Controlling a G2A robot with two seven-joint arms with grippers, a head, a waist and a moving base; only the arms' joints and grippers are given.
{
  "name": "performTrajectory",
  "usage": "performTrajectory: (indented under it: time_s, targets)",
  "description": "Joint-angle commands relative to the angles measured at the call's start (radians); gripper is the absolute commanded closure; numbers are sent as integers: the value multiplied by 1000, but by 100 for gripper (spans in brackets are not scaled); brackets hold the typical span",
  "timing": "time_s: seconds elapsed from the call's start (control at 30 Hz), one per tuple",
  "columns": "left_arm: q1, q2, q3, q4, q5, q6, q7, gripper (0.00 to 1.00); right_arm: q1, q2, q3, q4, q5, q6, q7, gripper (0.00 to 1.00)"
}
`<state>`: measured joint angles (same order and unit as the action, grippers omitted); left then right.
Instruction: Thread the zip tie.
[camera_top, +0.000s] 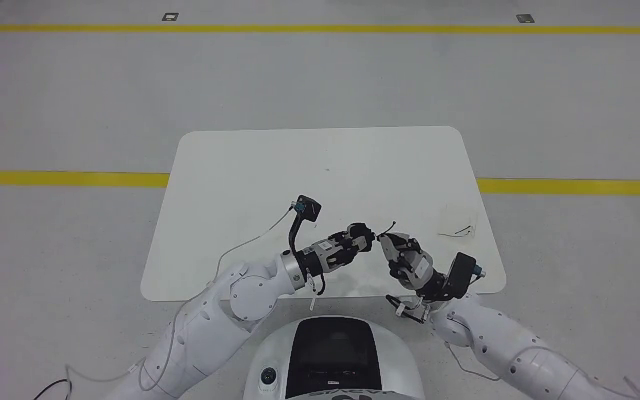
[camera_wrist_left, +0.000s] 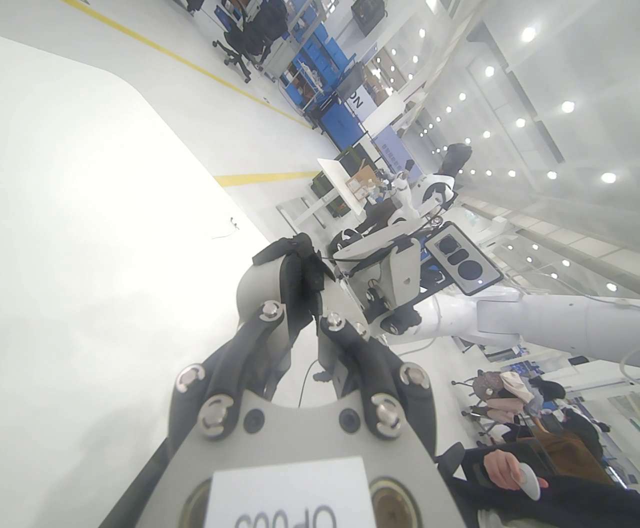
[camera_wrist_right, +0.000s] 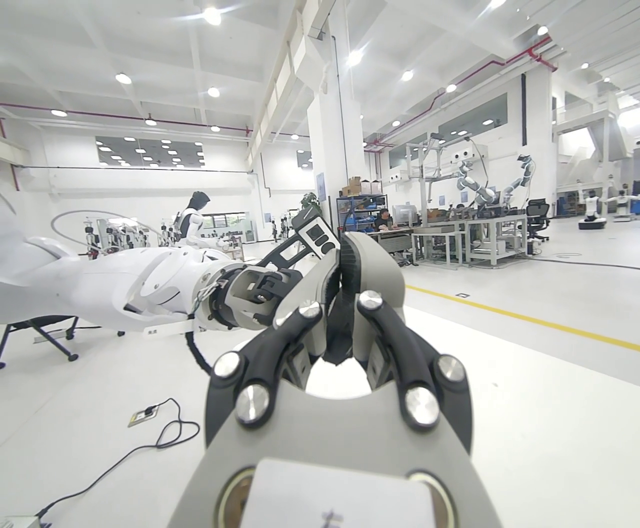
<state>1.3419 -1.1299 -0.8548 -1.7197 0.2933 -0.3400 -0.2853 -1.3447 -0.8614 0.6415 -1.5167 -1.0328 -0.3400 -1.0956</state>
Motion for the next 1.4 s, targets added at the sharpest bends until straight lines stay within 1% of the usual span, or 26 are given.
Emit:
performTrajectory:
  time_s: [0.0,0.8,1.37]
  targets:
    - [0,0,0,0,0,0,0,100,2,1,-3,0,1,0,2,100]
    - [0,0,0,0,0,0,0,100,21,16,-33,-5,18,0,-7,100]
    - [0,0,0,0,0,0,0,100,17,15,-24,8,21,0,5,100]
